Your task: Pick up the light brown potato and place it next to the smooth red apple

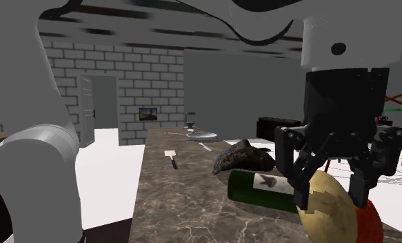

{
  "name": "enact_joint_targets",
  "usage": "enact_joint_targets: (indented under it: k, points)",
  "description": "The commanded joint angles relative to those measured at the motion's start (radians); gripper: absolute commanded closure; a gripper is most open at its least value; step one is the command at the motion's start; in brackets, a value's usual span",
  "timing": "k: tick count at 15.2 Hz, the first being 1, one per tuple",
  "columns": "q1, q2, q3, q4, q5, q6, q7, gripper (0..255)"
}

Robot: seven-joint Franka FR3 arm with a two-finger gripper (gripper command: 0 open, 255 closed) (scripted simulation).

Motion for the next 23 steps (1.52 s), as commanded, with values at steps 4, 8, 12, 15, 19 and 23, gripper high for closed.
enact_joint_targets:
  k: [4,8,12,15,19,23]
  points:
    - [0.003,0.026,-0.013,-0.048,0.016,0.069,-0.016,255]
    - [0.006,0.054,-0.025,-0.082,0.035,0.123,-0.034,255]
    - [0.01,0.086,-0.037,-0.113,0.06,0.178,-0.057,255]
    - [0.014,0.115,-0.045,-0.134,0.084,0.218,-0.078,255]
    - [0.018,0.158,-0.055,-0.158,0.124,0.272,-0.111,255]
    - [0.021,0.206,-0.06,-0.178,0.175,0.323,-0.151,255]
